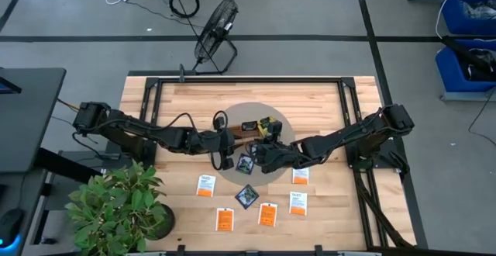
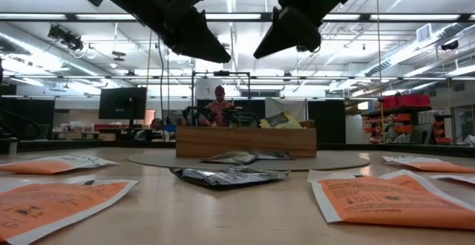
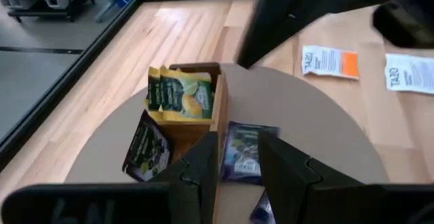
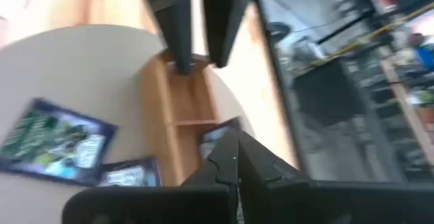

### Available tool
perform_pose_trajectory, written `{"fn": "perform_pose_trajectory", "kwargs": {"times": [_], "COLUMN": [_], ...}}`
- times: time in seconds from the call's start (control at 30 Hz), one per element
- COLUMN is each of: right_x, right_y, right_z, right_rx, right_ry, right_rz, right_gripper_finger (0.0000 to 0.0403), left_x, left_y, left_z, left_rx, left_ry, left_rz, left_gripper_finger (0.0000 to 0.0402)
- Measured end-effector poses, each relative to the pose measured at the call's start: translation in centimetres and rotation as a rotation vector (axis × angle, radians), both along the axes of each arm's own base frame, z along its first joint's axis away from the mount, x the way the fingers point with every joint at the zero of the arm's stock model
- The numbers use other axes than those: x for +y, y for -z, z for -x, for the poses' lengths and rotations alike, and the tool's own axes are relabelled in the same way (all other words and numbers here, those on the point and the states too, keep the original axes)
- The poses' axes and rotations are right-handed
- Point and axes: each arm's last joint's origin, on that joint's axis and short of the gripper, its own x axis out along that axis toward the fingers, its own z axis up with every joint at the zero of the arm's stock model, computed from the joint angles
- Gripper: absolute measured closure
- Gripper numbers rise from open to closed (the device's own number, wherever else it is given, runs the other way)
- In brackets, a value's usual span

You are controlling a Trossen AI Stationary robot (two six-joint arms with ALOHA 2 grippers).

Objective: Pick & Place Tea
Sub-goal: Put the violet tea bag into the middle section of the wooden organizer

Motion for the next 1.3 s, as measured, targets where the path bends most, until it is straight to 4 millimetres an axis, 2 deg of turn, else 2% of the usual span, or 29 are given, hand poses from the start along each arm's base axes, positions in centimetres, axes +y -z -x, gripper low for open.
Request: {"fn": "perform_pose_trajectory", "kwargs": {"times": [0.1, 0.2, 0.33, 0.47, 0.63, 0.83, 1.0, 1.3], "right_x": [0.0, -0.6, -1.5, -2.1, -3.6, -4.0, -3.9, -4.0], "right_y": [0.5, 1.1, 1.7, 2.9, 5.3, 6.7, 7.7, 9.8], "right_z": [0.2, 0.6, 1.1, 0.7, 0.3, -0.7, -0.7, -1.2], "right_rx": [0.044, 0.096, 0.166, 0.157, 0.137, 0.061, 0.056, 0.03], "right_ry": [-0.035, -0.019, 0.031, 0.03, 0.262, 0.359, 0.442, 0.536], "right_rz": [-0.113, -0.231, -0.353, -0.475, -0.595, -0.673, -0.713, -0.741], "right_gripper_finger": [0.0393, 0.0362, 0.0296, 0.0227, 0.0178, 0.0168, 0.0168, 0.0193], "left_x": [0.0, 0.0, 0.0, 0.0, 0.0, 0.0, 0.0, 0.1], "left_y": [0.2, 0.3, 0.3, 0.3, 0.3, 0.6, 0.7, 0.8], "left_z": [0.1, 0.1, 0.1, 0.1, 0.2, 0.3, 0.4, 0.4], "left_rx": [0.023, 0.032, 0.032, 0.032, 0.034, 0.058, 0.072, 0.087], "left_ry": [-0.001, 0.0, 0.0, 0.0, -0.009, -0.012, -0.012, -0.012], "left_rz": [-0.003, -0.004, -0.004, -0.004, 0.012, 0.012, 0.011, 0.008], "left_gripper_finger": [0.0291, 0.0291, 0.0291, 0.0291, 0.0291, 0.0291, 0.0291, 0.0291]}}
